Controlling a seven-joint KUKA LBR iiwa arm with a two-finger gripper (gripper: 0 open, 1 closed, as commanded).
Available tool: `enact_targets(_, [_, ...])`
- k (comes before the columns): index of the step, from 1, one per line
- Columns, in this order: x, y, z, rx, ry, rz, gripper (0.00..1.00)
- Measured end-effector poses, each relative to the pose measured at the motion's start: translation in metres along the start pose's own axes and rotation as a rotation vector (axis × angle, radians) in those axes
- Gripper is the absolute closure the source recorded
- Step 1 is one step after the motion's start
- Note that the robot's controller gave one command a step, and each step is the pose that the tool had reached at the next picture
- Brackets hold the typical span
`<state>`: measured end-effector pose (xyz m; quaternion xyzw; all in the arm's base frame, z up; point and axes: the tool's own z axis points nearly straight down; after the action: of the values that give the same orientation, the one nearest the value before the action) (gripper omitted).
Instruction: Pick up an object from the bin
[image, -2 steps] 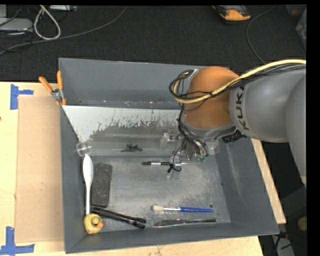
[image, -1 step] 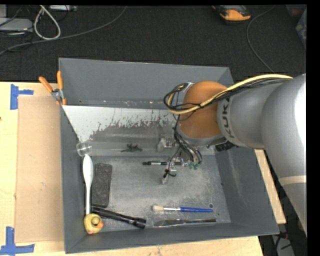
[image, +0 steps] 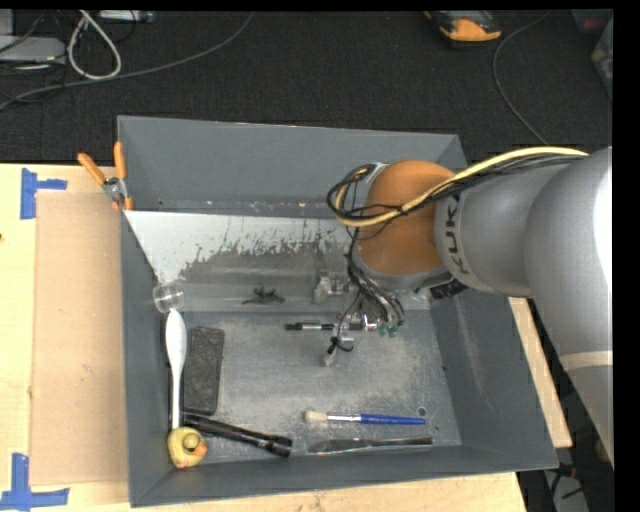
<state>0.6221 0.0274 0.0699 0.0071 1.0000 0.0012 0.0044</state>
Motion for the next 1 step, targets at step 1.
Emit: enact_targets(1, [-0.0005, -0.0013, 0.0004, -0.001, 0.000, 0.028, 0.00])
